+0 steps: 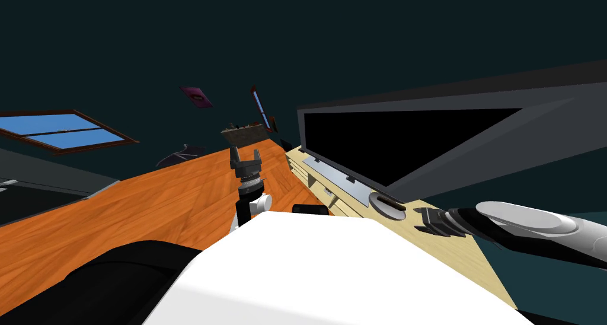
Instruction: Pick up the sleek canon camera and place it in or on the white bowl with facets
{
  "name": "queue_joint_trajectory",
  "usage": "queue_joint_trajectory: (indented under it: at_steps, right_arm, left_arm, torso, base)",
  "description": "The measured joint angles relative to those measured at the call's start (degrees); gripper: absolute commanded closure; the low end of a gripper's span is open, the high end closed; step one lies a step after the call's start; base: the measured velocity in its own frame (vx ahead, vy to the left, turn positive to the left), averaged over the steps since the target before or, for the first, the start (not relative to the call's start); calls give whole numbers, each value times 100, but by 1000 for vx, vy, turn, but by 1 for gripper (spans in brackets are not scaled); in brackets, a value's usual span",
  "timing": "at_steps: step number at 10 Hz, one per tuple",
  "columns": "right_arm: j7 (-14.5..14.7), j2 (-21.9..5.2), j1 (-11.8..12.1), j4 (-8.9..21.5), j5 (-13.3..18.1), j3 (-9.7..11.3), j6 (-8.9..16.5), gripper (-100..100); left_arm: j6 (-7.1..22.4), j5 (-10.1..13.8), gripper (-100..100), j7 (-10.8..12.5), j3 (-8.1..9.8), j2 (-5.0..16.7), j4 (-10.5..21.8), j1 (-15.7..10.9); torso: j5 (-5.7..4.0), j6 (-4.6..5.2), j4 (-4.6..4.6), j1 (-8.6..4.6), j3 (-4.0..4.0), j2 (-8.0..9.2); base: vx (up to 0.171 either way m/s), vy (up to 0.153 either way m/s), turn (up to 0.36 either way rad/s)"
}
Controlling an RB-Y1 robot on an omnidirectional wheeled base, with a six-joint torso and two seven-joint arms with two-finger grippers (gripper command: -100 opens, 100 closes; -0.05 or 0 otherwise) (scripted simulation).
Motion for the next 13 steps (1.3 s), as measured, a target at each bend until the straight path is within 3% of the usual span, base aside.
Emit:
queue_joint_trajectory:
  at_steps: [6, 11, 13]
  right_arm:
    - [10, -1, -1, 1, -1, -1, 0, -100]
    - [763, -252, 201, -66, -637, 150, -26, -100]
    - [1019, -256, 200, -46, -700, 161, -46, -100]
  left_arm:
    - [0, 0, 0, 0, 0, 0, 0, 0]
    - [0, 0, 0, 0, 0, 0, 0, 0]
    - [0, 0, 0, 0, 0, 0, 0, 0]
  torso:
    - [-4, 0, 2, -12, 5, 9]
    - [3, 2, -2, 12, -5, -8]
    - [-3, -2, 1, -14, 3, 5]
  base:
    - [12, 14, -43]
    - [45, 52, -155]
    - [-7, -8, 23]
